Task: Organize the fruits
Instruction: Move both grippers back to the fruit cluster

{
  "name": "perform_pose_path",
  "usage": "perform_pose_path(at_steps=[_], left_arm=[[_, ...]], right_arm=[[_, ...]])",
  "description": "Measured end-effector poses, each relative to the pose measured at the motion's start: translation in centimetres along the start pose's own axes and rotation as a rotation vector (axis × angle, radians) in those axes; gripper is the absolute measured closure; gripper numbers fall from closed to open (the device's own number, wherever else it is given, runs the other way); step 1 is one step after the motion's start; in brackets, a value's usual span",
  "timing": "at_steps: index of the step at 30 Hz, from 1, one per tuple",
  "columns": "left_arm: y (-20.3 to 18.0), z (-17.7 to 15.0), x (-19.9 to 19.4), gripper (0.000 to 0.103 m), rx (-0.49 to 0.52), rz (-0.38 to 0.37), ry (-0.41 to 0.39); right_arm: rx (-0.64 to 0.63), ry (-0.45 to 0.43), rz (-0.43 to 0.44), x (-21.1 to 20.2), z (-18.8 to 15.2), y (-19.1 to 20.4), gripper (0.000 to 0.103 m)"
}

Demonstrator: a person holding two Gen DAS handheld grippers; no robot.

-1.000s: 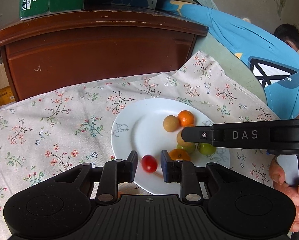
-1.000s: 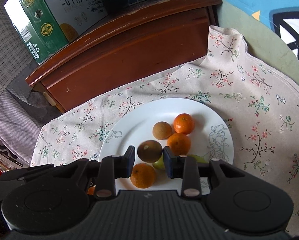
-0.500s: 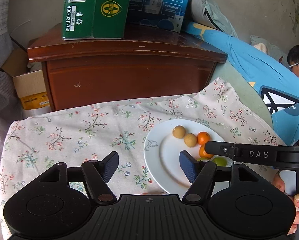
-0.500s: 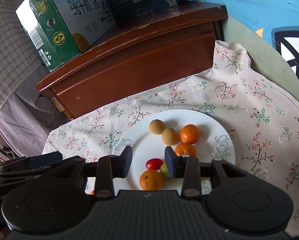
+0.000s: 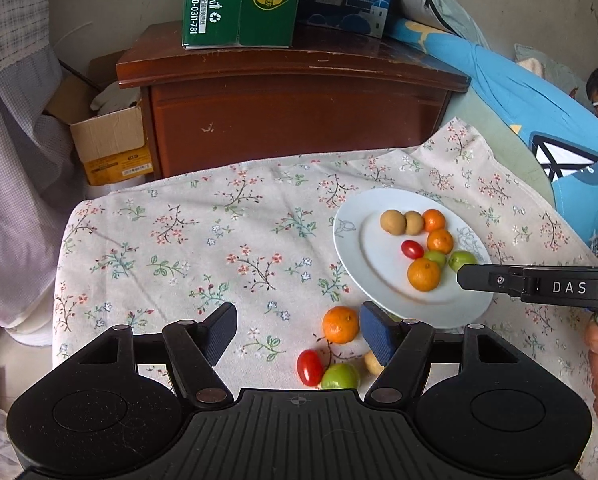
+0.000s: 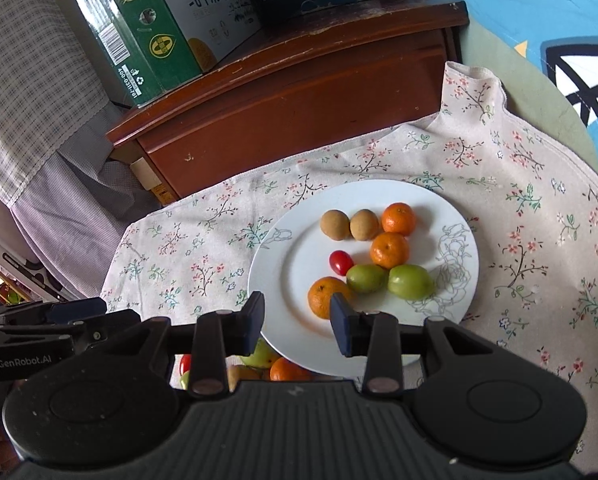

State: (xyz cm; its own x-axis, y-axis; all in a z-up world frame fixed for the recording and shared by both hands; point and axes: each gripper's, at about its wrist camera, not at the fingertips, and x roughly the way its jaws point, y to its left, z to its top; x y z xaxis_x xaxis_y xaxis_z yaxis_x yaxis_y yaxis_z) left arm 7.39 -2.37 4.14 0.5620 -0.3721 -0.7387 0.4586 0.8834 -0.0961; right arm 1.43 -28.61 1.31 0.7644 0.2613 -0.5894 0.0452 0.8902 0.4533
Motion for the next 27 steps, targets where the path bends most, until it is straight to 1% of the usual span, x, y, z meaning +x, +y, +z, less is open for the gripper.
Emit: perform_pose_path(at_steps=[3,7,10,13,15,20,24,27], left_arm=[[-0.2,-1.0,-0.3,0.035,0.046,0.001,0.006],[-0.2,-2.0,0.1,0.035,0.068,-0.015,0.037],[-0.4,-2.7,0.4,0.035,0.085,-0.018,0.045],[-1.0,-3.3,0.5,0.035,0.141,-0.028,0.043],[-1.3,-3.7,0.4,0.035,0.175,-0.038,0.033],[-1.7,-4.3,0.8,0.035,0.203,-0.046,0.034],[-2.0,-4.4,1.1,0.035,0.218,-0.057,0.031],[-2.6,-4.7,1.3,0.035,0.254,-0.059,0.027]], right_arm=[[-0.004,0.020,0.003,-0.1,-1.0,0.3,0.066],[-0.009,0.045,0.006,0.1,-2.2,0.7,0.066],[-0.010,0.069,0.010,0.4,-3.1,0.9,0.066],[-0.033,0.099,0.008,1.2,-3.9,1.2,0.066],[-0.035,0.107,0.000,1.5,-4.1,1.2,0.066],[0.003,0.122,-0.010,2.4,-4.4,0.7,0.066],[0.002,0.122,-0.016,2.9,-4.5,0.8,0.066],[-0.001,0.120,-0.036,3.4,-4.6,1.0,0.066]])
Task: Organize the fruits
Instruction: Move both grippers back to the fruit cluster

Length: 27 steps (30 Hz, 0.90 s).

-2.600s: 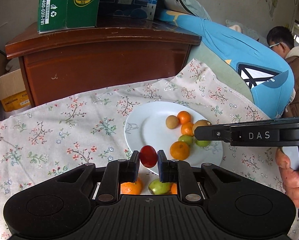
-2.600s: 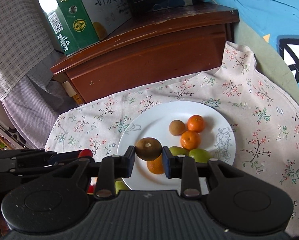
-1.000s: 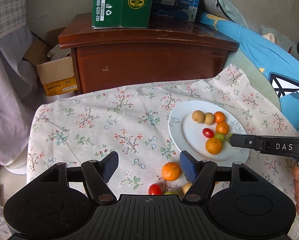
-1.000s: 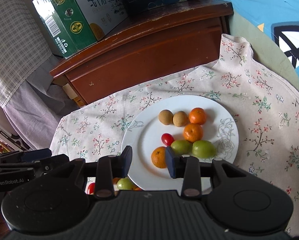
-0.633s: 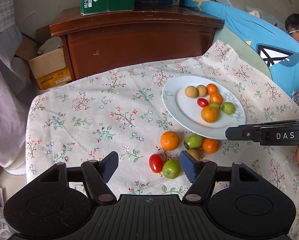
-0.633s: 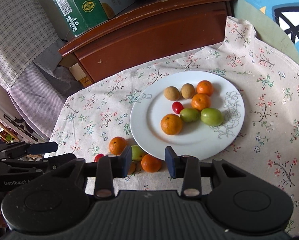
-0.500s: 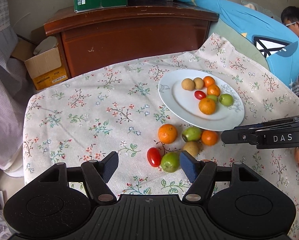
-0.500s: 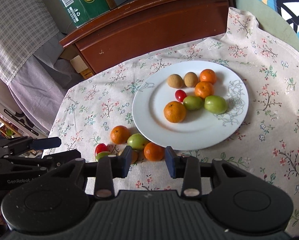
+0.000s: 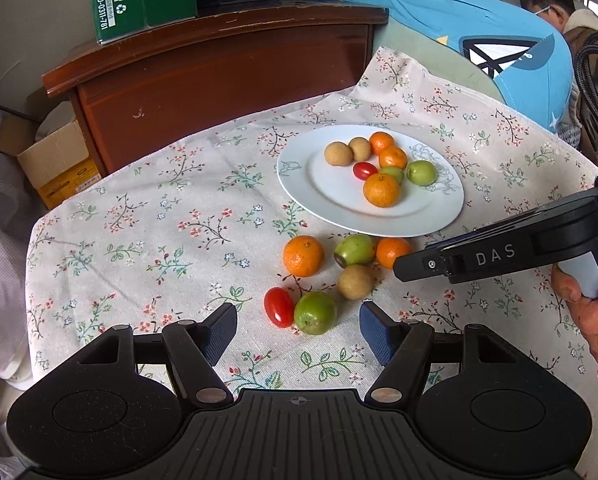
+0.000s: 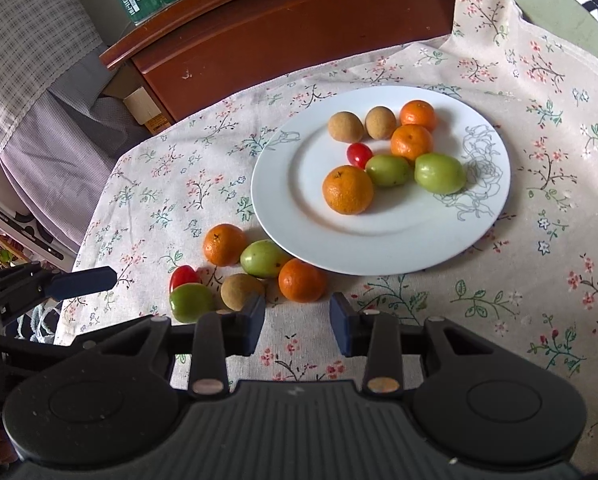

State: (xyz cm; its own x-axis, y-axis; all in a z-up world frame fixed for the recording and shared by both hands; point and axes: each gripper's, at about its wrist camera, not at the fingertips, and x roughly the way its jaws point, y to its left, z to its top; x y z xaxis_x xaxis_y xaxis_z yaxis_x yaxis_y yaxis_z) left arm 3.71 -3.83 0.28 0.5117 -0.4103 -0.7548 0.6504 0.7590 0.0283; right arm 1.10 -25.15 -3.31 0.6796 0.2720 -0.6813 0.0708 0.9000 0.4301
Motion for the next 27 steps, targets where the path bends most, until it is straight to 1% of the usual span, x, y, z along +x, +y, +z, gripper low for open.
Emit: perform_pose_path(at_steps=[10,19,21,22,24,27], left_arm=[[-1.1,-0.3,0.9,0.036,0.066,-0.010,-0.012],[-2.3,-0.8,2.2,0.037,0.164,0.003,-0.026],[-2.4,-0.9,2.5,0.037,0.180,0.004,-0.027],[-2.5,-0.9,2.6,0.038,0.184,0.004,-0.027],[-2.6,-0.8,2.9,0.045,0.187,-0.004,-0.023],[-2.7,-0.7,3.4,0.051,0.204,0.002,-0.018]], right_arm=[[0.009,-0.002,-0.018,0.6,0.3,0.1,0.066],[-0.018,-0.022,-0.033,1.2,0.3,0.4,0.066],[-0.018,-0.034,-0.033,1.2,0.3,0.3,0.071],[-0.018,-0.034,-0.027,1.3,0.3,0.3,0.072],[-0.015,-0.034,-0.023,1.2,0.3,0.3,0.074],[-0.007,-0.025,-0.021,1.2,0.4,0.2,0.074]])
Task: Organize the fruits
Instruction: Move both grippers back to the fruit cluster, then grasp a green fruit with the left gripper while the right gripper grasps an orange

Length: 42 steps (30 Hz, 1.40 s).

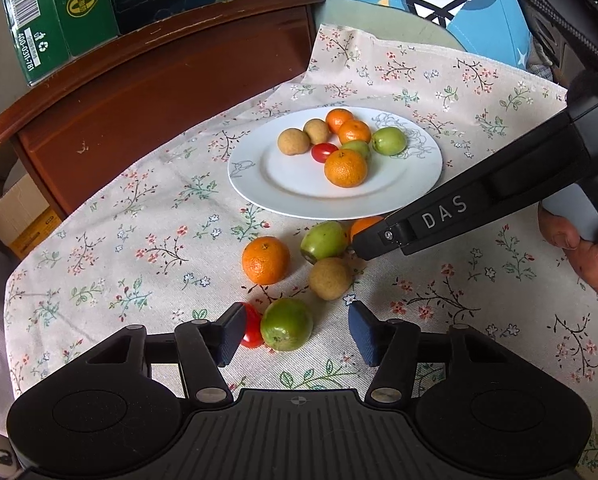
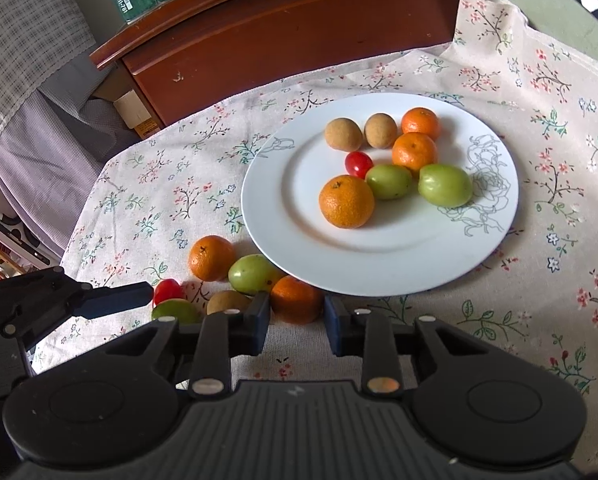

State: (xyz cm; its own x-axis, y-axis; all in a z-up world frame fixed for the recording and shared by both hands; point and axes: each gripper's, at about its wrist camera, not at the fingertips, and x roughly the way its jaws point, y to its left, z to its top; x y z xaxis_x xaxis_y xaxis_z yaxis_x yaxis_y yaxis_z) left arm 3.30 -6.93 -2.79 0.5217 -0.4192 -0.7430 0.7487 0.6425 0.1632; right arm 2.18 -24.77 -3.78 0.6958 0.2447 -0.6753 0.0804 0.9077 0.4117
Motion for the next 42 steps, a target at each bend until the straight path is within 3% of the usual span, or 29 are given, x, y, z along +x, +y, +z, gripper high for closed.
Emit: perform_pose_path(at_steps=[10,13,18,28,30,32,42], left_arm=[[0.3,0.2,0.2,0.055,0.011,0.009,-0.002],[0.3,0.2,0.1,0.055,0.015,0.001,0.000],[0.6,0.3,-0.1,0.068,0.005,-0.023,-0.001],[-0.2,0.2,0.1,0.068,0.052,-0.016,0.001],[-0.4,0.2,0.0,0.073,0.059,-0.020,-0.002],[-0.4,0.2,-0.1,0.078,0.063,-0.016,0.001],[-0.5,0.3,-1.2,0.078,0.043,-0.030,0.004]], right_arm=[[0.030,0.059,0.014,-0.1,-0.2,-0.3,0.079],[0.043,0.052,0.024,-0.3,-0.1,-0.4,0.077],[0.042,0.033,0.016,-0.2,-0.1,-0.5,0.075],[-0.004,-0.009,0.003,0.2,-0.1,-0.2,0.073],[-0.008,-0.010,0.005,0.2,-0.1,-0.2,0.074],[-0.013,-0.002,0.008,0.1,-0.1,-0.1,0.074],[-0.013,0.063,0.064,-1.5,-0.4,0.8,0.075]])
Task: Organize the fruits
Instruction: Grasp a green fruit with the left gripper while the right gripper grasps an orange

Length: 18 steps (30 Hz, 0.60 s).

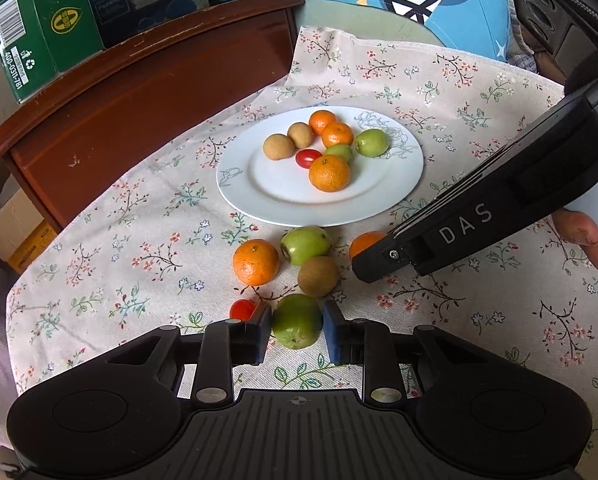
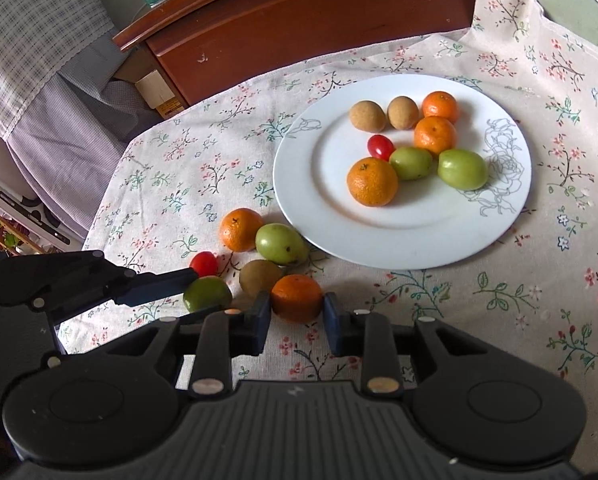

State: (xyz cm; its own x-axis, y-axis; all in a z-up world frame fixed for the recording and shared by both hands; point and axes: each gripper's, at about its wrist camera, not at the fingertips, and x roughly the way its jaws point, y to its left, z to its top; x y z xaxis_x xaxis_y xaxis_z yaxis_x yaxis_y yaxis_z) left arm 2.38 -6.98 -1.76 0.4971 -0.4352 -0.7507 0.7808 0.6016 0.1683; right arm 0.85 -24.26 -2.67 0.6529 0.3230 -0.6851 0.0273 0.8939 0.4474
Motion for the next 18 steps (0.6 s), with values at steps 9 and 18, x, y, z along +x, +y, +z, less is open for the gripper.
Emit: perform_pose_path(at_steps=[9,18], left_arm=[[0.4,1.0,-1.8,0.078,-0.062,-0.013,-0.052],[1.5,2.3,-2.2,0.078,-0.139,-0.012,-0.103]], right_arm=[[-0.009,-0.027,0.033,-1.6,0.6,0.5,0.075],[0.021,-0.106,0.011,-3.6,2.5,-0.6,0.075]])
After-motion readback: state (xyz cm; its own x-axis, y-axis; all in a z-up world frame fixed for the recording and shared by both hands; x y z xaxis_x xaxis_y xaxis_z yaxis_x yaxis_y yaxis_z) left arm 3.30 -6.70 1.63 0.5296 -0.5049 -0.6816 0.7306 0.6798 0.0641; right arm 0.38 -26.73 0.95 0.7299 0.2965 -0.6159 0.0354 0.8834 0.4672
